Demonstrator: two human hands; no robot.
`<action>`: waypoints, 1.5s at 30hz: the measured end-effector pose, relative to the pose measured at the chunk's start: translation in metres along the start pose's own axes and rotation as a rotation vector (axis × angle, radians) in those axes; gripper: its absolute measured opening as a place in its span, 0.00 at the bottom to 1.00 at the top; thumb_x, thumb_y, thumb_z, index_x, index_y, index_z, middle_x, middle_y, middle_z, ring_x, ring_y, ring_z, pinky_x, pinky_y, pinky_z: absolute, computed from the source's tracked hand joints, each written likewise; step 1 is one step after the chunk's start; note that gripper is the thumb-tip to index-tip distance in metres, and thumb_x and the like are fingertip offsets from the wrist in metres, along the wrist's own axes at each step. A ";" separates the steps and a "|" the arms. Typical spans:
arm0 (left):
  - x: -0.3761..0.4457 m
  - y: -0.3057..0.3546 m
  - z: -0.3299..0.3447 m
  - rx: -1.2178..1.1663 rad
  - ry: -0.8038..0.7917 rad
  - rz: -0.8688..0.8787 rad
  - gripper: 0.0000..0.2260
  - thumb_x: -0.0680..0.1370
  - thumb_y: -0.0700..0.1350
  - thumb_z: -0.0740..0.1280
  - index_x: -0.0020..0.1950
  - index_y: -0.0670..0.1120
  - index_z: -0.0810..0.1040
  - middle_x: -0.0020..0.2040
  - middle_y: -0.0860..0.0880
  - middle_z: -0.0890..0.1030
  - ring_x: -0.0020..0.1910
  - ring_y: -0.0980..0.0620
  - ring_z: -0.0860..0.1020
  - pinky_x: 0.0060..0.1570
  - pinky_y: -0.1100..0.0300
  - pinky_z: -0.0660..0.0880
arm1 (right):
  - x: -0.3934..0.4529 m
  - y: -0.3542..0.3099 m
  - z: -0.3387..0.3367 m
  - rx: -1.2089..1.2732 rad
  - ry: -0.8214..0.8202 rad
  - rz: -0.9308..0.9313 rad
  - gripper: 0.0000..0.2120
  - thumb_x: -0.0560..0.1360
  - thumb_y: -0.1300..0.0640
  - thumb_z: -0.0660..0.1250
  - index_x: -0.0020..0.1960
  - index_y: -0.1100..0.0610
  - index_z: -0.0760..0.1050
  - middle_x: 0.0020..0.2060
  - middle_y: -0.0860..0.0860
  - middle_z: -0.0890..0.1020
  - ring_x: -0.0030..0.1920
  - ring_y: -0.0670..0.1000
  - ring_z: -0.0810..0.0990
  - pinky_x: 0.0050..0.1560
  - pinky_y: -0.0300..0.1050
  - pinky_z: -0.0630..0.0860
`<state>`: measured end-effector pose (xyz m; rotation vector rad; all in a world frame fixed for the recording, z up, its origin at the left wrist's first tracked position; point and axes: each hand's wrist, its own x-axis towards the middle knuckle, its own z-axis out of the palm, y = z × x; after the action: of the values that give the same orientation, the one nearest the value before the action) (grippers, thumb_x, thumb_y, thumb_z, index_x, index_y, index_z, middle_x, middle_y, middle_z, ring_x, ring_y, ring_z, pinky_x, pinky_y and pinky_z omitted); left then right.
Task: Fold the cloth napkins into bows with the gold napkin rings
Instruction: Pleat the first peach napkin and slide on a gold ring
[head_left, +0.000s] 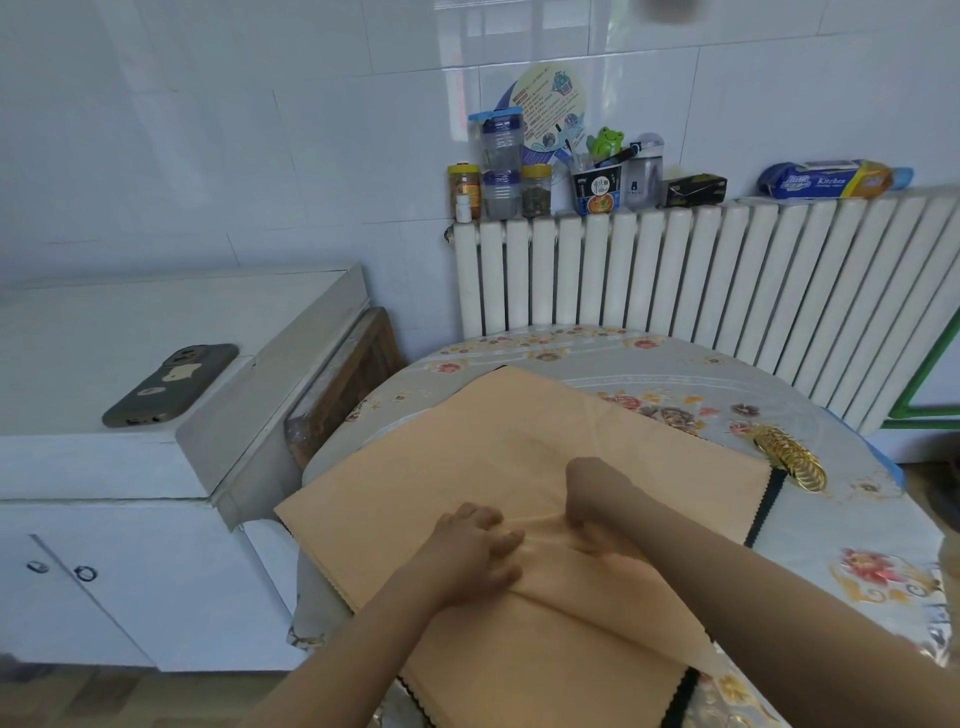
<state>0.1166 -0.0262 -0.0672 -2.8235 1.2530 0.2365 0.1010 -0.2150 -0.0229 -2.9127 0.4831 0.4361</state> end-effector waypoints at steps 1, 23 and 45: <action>0.001 0.000 0.000 0.023 0.026 0.007 0.22 0.79 0.59 0.58 0.72 0.57 0.65 0.71 0.47 0.62 0.69 0.46 0.59 0.66 0.53 0.57 | 0.000 -0.004 0.000 0.009 0.009 -0.013 0.17 0.71 0.58 0.69 0.58 0.62 0.74 0.58 0.57 0.78 0.59 0.56 0.77 0.52 0.44 0.74; -0.002 -0.021 -0.038 -0.503 -0.318 -0.001 0.23 0.77 0.49 0.66 0.71 0.54 0.68 0.66 0.53 0.74 0.61 0.54 0.72 0.62 0.59 0.67 | -0.038 0.004 0.070 0.987 0.030 -0.256 0.14 0.68 0.69 0.63 0.44 0.50 0.72 0.48 0.48 0.83 0.51 0.46 0.80 0.50 0.39 0.74; -0.005 -0.003 0.021 -0.069 0.095 0.115 0.36 0.71 0.64 0.34 0.77 0.53 0.50 0.78 0.48 0.52 0.76 0.50 0.51 0.72 0.60 0.45 | -0.027 0.033 0.084 0.126 0.637 -0.788 0.14 0.71 0.46 0.60 0.49 0.45 0.82 0.45 0.40 0.84 0.46 0.43 0.82 0.48 0.39 0.77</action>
<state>0.1125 -0.0183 -0.0871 -2.8545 1.4562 0.1546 0.0440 -0.2208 -0.0969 -2.7543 -0.5610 -0.6051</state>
